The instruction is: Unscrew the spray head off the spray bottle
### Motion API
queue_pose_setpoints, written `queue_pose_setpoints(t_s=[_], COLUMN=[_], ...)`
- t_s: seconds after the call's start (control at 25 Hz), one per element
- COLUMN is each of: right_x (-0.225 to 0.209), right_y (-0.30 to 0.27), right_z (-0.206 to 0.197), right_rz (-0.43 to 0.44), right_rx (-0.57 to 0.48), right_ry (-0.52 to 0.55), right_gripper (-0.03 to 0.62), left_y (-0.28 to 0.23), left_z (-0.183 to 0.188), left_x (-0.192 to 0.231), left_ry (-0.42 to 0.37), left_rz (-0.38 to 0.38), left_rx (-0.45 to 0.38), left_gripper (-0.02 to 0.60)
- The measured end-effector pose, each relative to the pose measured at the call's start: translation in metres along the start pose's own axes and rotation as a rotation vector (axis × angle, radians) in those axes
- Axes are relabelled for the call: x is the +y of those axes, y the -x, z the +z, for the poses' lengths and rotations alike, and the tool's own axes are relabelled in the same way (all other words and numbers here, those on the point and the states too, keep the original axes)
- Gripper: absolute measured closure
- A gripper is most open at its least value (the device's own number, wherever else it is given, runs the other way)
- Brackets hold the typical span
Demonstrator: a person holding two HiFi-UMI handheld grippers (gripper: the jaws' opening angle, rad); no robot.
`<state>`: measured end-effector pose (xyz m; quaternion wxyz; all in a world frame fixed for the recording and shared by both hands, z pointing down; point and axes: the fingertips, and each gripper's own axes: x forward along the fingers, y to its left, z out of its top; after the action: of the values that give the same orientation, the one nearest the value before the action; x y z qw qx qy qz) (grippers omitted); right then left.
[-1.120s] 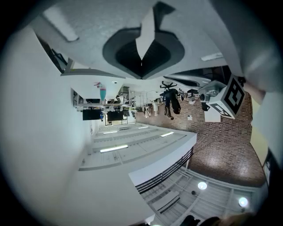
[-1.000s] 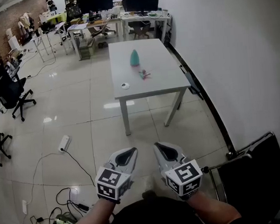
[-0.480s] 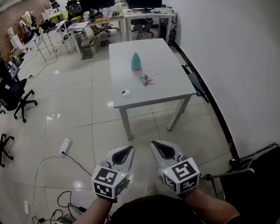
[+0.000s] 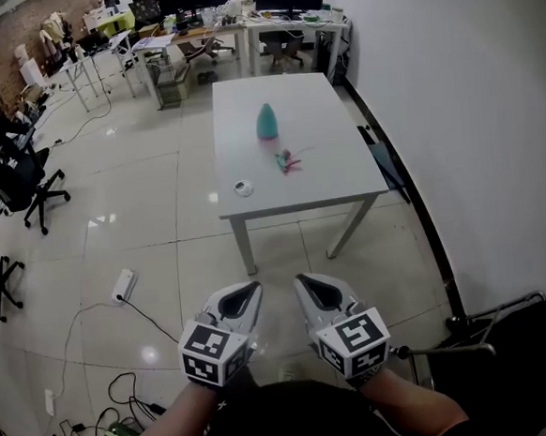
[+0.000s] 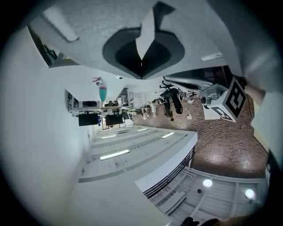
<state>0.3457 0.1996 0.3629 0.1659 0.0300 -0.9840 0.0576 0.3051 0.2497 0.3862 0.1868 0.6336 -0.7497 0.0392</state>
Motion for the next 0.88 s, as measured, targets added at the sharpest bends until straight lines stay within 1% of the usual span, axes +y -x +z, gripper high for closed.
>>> queue_pose_setpoints(t_s=[0.2, 0.44, 0.88], right_x=[-0.011, -0.02, -0.018], right_y=[-0.021, -0.057, -0.138], right_z=[0.007, 0.02, 0.047], right_rz=[-0.033, -0.079, -0.167], right_rx=[-0.004, -0.001, 0.006], right_ry=[-0.01, -0.026, -0.034], right_gripper=[0.602, 0.602, 0.602], left_y=[-0.014, -0.032, -0.052], left_z=[0.007, 0.022, 0.048], left_x=[0.02, 0.055, 0.137], left_ry=[-0.012, -0.029, -0.053], left_rz=[-0.03, -0.075, -0.165], left_rx=[0.01, 0.014, 0.009], left_gripper=[0.566, 0.566, 0.566])
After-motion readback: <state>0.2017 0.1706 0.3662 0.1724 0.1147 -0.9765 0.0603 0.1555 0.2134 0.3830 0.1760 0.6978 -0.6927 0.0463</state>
